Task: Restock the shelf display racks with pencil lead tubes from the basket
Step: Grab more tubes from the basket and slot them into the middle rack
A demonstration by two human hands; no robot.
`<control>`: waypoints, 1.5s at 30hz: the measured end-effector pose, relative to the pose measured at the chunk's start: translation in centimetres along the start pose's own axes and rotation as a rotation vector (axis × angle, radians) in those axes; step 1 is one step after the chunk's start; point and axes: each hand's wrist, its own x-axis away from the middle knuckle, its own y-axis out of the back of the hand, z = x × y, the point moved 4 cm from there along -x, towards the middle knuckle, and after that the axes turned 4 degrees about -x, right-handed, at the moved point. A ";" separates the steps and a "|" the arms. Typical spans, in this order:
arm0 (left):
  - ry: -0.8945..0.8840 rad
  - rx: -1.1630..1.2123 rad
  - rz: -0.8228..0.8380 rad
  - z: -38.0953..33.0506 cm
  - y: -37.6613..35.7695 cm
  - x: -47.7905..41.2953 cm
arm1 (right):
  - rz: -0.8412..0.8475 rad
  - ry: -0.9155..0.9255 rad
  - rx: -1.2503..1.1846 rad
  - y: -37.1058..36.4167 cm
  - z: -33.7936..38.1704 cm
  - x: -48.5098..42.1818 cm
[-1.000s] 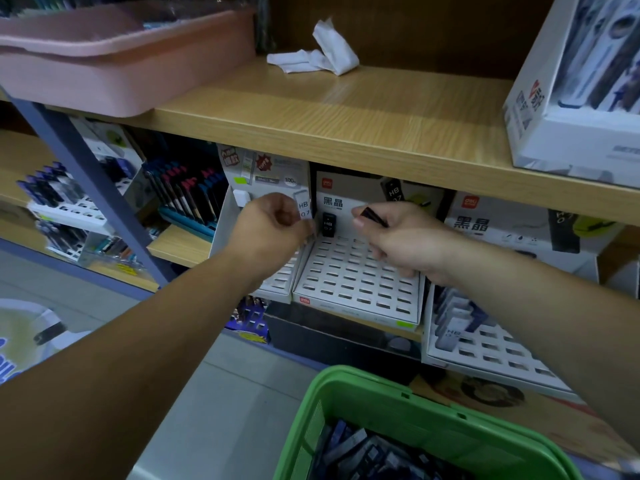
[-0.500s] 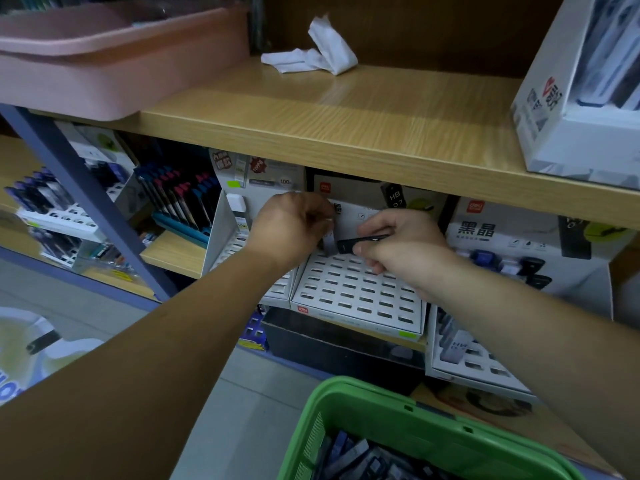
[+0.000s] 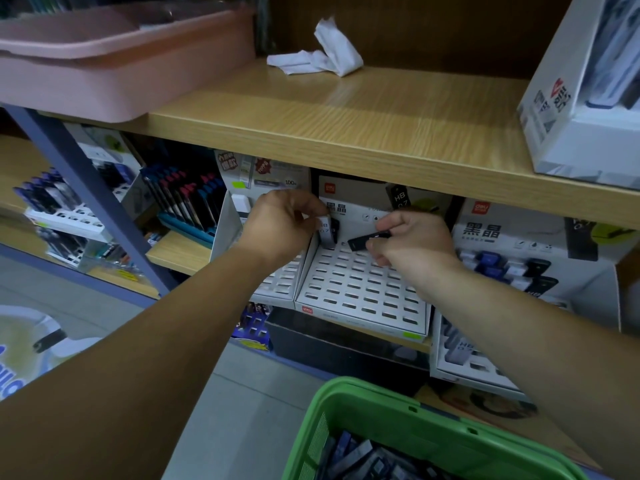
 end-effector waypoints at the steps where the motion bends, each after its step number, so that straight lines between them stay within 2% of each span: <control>1: -0.002 -0.001 0.001 0.0 -0.1 0.0 | -0.007 -0.003 -0.010 0.1 0.1 0.0; 5: 0.012 0.040 0.014 0.1 0.0 0.1 | -0.026 0.037 -0.002 0.2 0.4 -0.1; 12: 0.038 0.124 0.025 0.6 1.2 1.5 | 0.034 0.148 0.068 -2.0 0.6 -0.7; 19: 0.082 0.148 0.075 1.0 1.5 2.0 | 0.029 0.265 0.244 -3.7 1.3 -1.2; 29: 0.070 0.151 0.062 1.6 1.8 2.3 | 0.054 0.298 0.319 -4.0 1.6 -1.7; 39: 0.068 0.169 0.027 1.3 2.3 2.5 | 0.064 0.273 0.273 -3.5 2.0 -1.6; 45: 0.073 0.148 0.016 1.2 2.4 2.6 | 0.157 0.332 0.371 -4.7 1.7 -1.7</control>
